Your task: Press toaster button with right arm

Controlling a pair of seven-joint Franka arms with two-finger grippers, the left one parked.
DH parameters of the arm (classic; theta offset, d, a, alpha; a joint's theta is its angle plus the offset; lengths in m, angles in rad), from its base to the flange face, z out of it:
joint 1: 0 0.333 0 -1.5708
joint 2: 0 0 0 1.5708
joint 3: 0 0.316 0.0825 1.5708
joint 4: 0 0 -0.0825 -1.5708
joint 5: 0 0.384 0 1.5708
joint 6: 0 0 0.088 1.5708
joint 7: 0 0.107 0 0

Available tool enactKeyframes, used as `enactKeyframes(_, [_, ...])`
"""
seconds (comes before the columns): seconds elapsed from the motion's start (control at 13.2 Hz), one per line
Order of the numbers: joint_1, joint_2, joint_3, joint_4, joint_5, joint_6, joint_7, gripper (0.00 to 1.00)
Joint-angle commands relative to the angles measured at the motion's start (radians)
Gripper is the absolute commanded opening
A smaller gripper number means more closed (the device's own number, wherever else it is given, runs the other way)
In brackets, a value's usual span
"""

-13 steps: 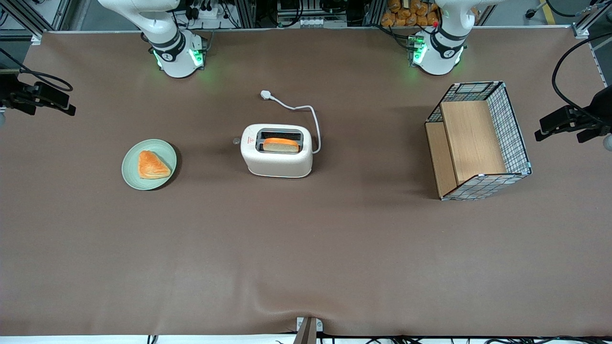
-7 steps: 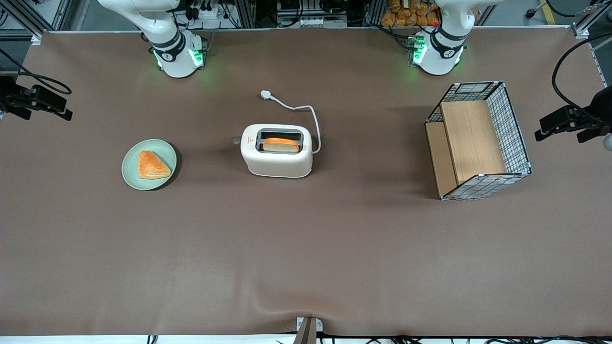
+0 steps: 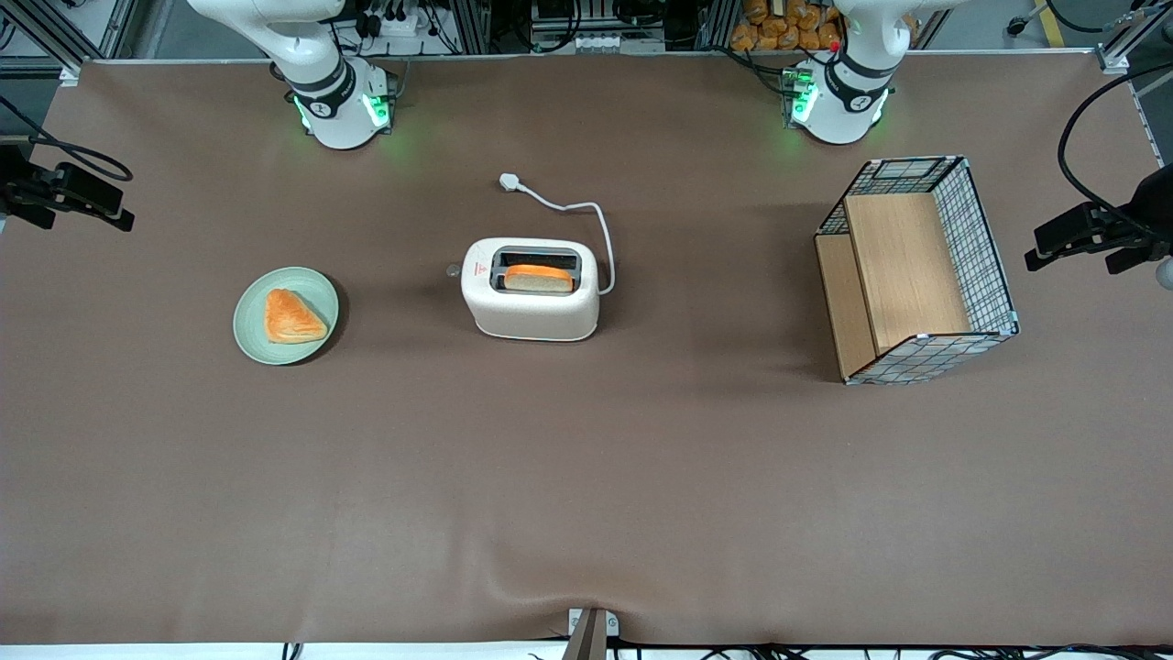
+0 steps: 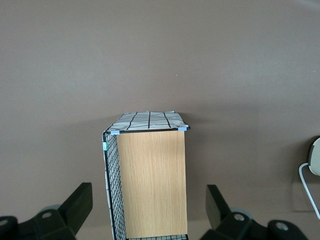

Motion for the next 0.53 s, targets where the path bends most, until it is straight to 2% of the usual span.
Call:
enactKeyframes(0.0, [0.002,-0.007,-0.002,0.012,-0.02,-0.025,0.008,1.0])
enactKeyframes(0.46, [0.002,-0.007,-0.002,0.012,-0.015,-0.025,0.007,1.0])
